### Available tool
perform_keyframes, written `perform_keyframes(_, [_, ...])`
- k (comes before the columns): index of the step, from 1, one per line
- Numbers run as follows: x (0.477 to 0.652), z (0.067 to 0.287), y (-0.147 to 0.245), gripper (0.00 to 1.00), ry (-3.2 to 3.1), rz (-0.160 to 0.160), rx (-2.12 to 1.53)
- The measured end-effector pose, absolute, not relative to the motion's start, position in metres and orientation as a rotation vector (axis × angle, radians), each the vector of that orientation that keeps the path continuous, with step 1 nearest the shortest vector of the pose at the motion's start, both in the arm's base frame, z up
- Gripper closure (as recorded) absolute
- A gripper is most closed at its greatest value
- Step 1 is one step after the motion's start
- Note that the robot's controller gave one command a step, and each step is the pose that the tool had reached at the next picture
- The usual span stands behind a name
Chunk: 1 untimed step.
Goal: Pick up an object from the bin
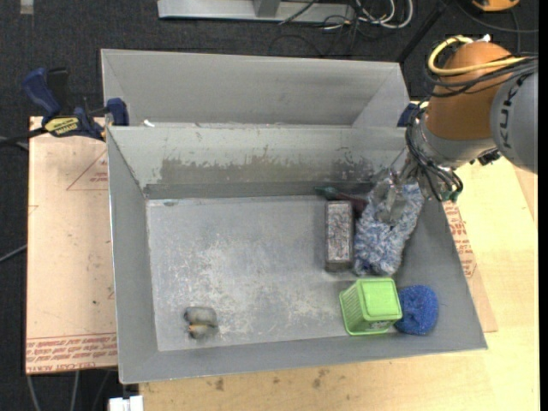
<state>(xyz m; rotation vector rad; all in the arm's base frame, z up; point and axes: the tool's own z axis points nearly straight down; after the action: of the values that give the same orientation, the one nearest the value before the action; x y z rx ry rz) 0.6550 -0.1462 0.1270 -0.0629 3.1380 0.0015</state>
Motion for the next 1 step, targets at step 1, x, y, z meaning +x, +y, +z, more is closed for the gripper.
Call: perform_keyframes(1, [0.6484, 0.1632, -0.1367, 1.0, 3.139, 0.002, -0.043])
